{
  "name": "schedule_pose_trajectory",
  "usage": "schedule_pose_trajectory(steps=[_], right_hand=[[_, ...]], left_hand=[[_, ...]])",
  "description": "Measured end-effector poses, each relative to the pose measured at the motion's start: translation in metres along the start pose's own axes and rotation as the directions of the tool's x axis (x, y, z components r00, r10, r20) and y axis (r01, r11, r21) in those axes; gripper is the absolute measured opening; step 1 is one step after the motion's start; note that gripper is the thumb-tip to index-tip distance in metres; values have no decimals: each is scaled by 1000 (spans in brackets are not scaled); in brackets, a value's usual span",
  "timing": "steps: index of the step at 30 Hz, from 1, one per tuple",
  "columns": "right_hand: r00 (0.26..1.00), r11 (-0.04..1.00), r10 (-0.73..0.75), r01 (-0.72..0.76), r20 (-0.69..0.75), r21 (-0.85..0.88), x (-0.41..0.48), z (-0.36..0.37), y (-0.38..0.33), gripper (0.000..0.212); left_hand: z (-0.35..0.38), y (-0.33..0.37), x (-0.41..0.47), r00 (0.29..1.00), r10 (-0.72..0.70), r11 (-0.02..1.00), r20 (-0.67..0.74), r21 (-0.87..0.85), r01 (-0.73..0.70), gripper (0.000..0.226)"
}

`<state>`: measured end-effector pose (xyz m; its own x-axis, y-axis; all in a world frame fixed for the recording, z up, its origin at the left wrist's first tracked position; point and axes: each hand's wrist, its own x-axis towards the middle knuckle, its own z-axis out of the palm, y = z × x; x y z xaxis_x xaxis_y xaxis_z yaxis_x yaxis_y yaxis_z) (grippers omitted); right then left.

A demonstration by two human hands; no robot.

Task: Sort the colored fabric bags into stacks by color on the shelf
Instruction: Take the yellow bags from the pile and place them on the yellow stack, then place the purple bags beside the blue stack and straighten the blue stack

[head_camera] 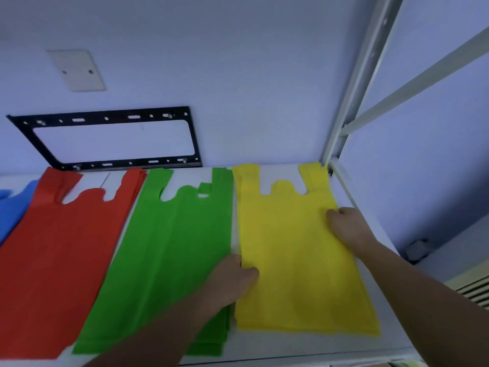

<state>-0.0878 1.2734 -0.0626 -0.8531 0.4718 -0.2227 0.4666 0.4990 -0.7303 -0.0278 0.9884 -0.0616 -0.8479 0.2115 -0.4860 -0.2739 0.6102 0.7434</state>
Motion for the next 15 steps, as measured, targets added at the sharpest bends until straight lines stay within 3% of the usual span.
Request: schedule_pose_trajectory(steps=[5,9,12,15], right_hand=[[999,999,-9,8,-39,-42,-1,-1,-1,33],[998,992,-34,27,-51,-124,-8,-1,-8,21],[984,929,-154,113,-91,-353,-14,4,-20,61],[951,867,-308,284,8,-410,-25,18,-45,66]], left_hand=[[-3,5,3,1000,-16,996,24,91,14,26],[-10,14,5,991,69,982,-115,182,-47,23],[-19,16,3,947,218,931,-238,341,-129,33],[-32,10,-3,929,301,873,-216,454,-178,61]])
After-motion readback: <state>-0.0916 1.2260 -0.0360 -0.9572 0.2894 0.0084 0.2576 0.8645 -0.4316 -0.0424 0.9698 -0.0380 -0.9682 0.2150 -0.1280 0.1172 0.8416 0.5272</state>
